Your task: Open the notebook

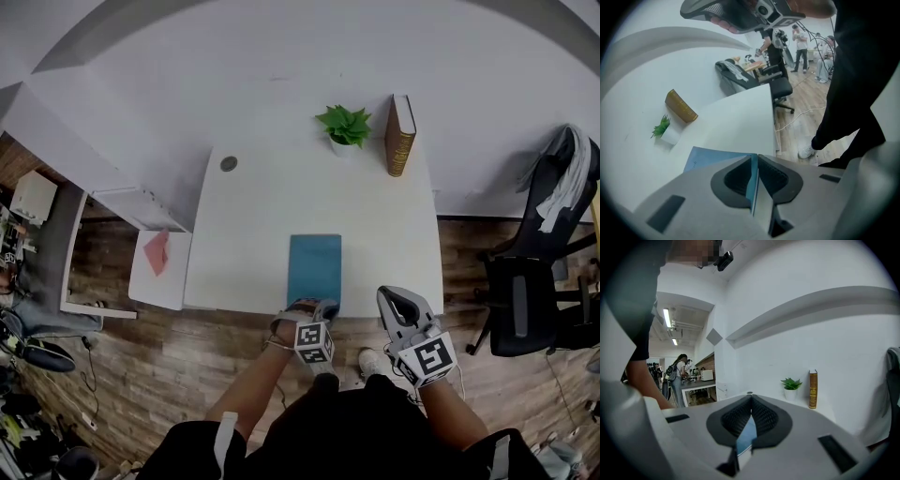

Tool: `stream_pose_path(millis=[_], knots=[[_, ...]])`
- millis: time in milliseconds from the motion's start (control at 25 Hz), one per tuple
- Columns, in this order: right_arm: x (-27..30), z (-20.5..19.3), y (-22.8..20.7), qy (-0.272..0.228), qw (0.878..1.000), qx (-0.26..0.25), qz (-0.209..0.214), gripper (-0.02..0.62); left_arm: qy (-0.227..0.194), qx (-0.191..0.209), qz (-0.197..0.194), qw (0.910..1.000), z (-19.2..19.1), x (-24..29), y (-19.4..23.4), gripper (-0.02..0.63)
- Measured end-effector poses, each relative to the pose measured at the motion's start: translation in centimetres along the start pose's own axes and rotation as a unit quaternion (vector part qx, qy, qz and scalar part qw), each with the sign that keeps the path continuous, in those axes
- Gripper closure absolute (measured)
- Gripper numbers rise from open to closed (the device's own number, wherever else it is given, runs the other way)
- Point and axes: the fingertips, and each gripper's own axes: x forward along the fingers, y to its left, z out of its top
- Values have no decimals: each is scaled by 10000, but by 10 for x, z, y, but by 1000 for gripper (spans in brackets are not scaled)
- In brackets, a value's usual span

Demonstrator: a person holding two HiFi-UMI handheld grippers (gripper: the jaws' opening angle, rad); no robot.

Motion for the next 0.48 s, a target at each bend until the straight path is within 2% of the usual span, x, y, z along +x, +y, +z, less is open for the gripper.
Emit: stream_pose_path(millis=[80, 160, 320, 400, 480], knots=[[3, -1, 3, 7, 10000, 13, 0, 594, -149, -193, -129, 9996, 1, -2, 1, 577], [6, -1, 8, 41, 10000, 50, 3, 594, -401, -619, -229, 9970, 3, -9, 4, 594], [13, 1, 16, 52, 10000, -56, 64, 594, -969, -1201, -109, 9880, 11, -34, 18, 597], [18, 1, 20, 98, 9999, -31, 71, 594, -1302, -1497, 22, 9801, 13, -49, 27, 598], [23, 2, 26, 80, 9999, 15, 93, 594, -1691, -1952, 159, 9660, 13, -64, 37, 598]])
